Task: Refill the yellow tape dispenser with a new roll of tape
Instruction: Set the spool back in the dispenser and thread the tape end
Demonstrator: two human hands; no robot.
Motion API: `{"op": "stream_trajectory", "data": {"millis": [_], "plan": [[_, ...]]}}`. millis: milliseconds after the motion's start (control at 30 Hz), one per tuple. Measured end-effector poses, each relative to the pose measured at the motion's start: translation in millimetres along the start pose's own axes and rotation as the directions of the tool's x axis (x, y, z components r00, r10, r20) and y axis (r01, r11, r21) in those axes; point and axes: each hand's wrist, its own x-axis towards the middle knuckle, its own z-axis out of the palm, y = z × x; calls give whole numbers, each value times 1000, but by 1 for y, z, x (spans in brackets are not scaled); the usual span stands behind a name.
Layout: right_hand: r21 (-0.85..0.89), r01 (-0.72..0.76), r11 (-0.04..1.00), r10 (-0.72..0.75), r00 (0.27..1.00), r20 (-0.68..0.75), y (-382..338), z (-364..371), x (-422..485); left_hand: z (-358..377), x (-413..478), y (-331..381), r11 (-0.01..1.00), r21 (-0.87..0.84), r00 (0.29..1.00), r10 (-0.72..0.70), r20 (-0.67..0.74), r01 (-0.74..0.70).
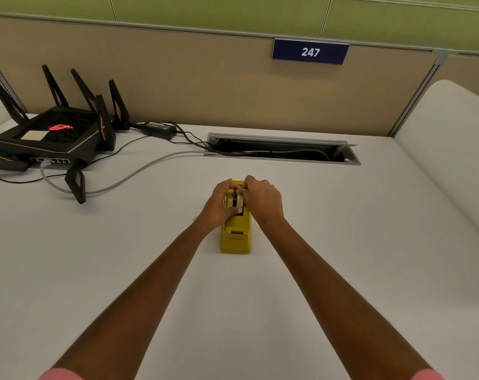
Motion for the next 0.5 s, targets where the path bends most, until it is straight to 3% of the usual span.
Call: {"op": "stream_trajectory", "data": {"millis": [133,333,500], "plan": [[40,-21,999,21,1000,13,-1,0,-1,1,0,2,1000,-9,1000,-5,10,5],[101,-50,994,48,999,19,1,-2,-2,5,2,1,994,110,1000,15,-8,-14],[237,-160,958,160,987,21,3,-4,0,3,2,-5,996,90,1000,3,-12,-2]]}}
